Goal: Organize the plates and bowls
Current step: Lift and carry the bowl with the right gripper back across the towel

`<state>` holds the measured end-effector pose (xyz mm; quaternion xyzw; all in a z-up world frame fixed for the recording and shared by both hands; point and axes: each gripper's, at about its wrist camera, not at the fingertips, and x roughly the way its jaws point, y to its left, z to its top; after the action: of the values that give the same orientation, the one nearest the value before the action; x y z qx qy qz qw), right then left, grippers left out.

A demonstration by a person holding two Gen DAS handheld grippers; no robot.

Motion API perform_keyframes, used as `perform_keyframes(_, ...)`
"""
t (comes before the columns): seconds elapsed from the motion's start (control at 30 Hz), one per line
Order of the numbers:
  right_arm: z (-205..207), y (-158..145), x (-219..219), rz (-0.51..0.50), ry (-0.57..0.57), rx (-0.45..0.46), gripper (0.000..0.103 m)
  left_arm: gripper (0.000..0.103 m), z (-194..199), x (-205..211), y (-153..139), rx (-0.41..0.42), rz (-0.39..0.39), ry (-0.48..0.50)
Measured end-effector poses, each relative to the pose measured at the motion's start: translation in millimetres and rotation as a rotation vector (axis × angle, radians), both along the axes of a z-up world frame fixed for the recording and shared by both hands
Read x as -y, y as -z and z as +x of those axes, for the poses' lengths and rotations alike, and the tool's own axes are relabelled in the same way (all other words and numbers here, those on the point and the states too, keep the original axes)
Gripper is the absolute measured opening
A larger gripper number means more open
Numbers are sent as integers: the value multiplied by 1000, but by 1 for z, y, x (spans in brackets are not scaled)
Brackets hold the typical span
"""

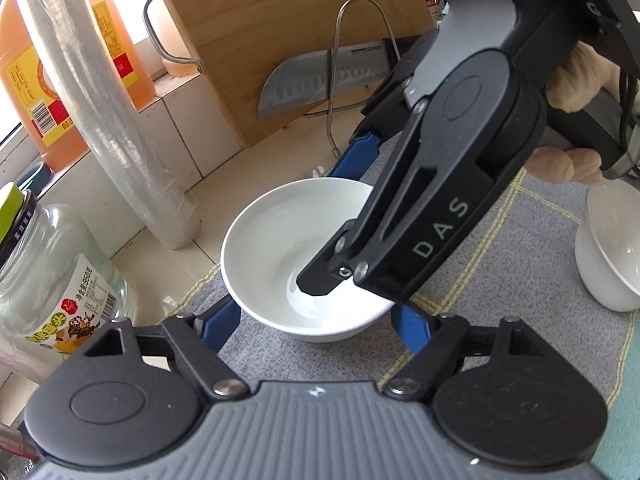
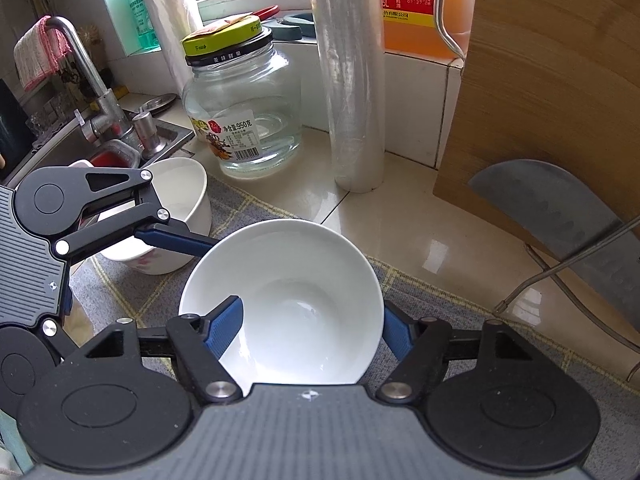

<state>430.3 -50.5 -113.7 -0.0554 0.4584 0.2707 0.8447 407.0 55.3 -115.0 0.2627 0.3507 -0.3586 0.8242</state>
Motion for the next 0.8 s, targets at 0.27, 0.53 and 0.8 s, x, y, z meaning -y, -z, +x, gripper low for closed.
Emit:
perform_keyframes(0.27, 0, 2, -3, -9, -2, -8, 78, 82, 0, 0, 0, -3, -1, 0)
perform_keyframes(0.53, -4, -3, -3, -2, -4, -5, 78, 82, 0, -1, 0, -11, -3, -5)
perform_keyframes(0.8, -9, -9, -4, -2, -16, 4, 78, 82, -5, -2, -2, -15, 0, -8)
